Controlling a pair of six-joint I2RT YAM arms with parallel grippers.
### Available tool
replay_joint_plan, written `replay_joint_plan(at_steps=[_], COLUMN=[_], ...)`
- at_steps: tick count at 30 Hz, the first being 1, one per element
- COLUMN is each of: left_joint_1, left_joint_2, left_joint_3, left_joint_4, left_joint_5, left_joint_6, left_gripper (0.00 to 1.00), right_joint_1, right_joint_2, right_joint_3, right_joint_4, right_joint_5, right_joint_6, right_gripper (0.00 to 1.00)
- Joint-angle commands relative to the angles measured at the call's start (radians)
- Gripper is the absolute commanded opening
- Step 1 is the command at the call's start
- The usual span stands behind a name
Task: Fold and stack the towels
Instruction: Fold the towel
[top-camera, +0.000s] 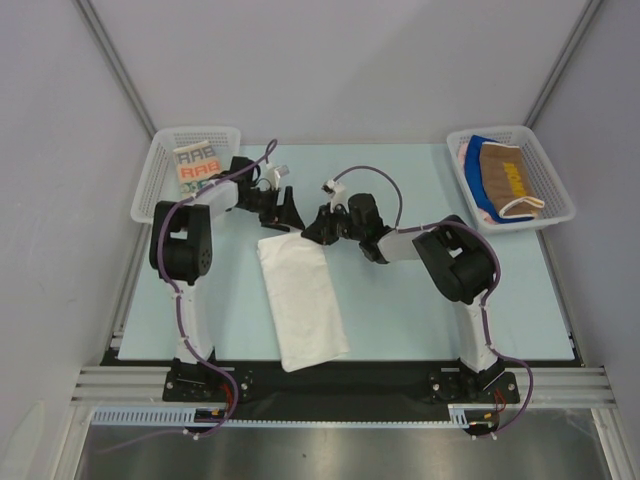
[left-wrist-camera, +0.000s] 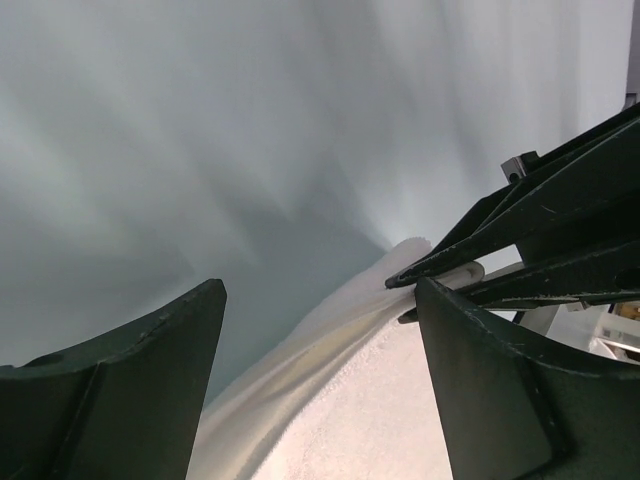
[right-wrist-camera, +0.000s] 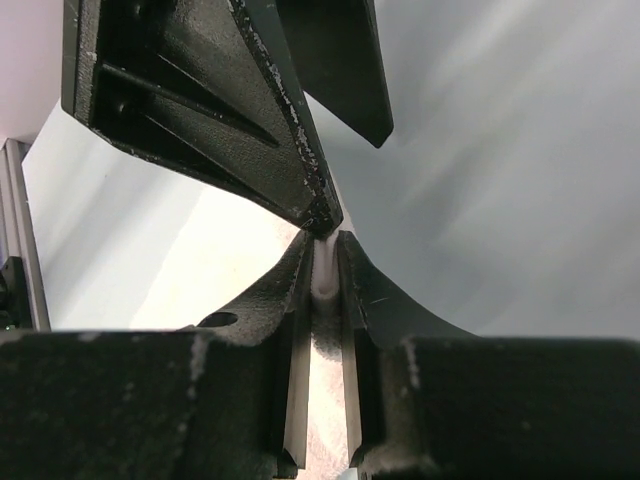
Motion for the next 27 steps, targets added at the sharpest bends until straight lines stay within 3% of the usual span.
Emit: replay_joint_plan(at_steps=[1, 15, 27], left_joint_1=[0.006, 0.018, 0.055], left_joint_2=[0.008, 0.017, 0.003], left_joint_3=[-0.01, -0.09, -0.135], left_joint_4=[0.042, 0.123, 0.182], left_joint_5=[0.114, 0.312, 0.332], left_joint_6=[0.047, 0.049, 0.015], left_gripper=[0.83, 0.81, 0.81], right_joint_1=[-0.01, -0.045, -0.059], right_joint_2=[-0.049, -0.026, -0.017], right_joint_3=[0.008, 0.002, -0.001], right_joint_4=[0.104, 0.167, 0.181], right_joint_5=[-0.039, -0.079, -0.09], right_joint_6=[0.019, 0.082, 0.098], right_gripper=[0.16, 0.16, 0.16])
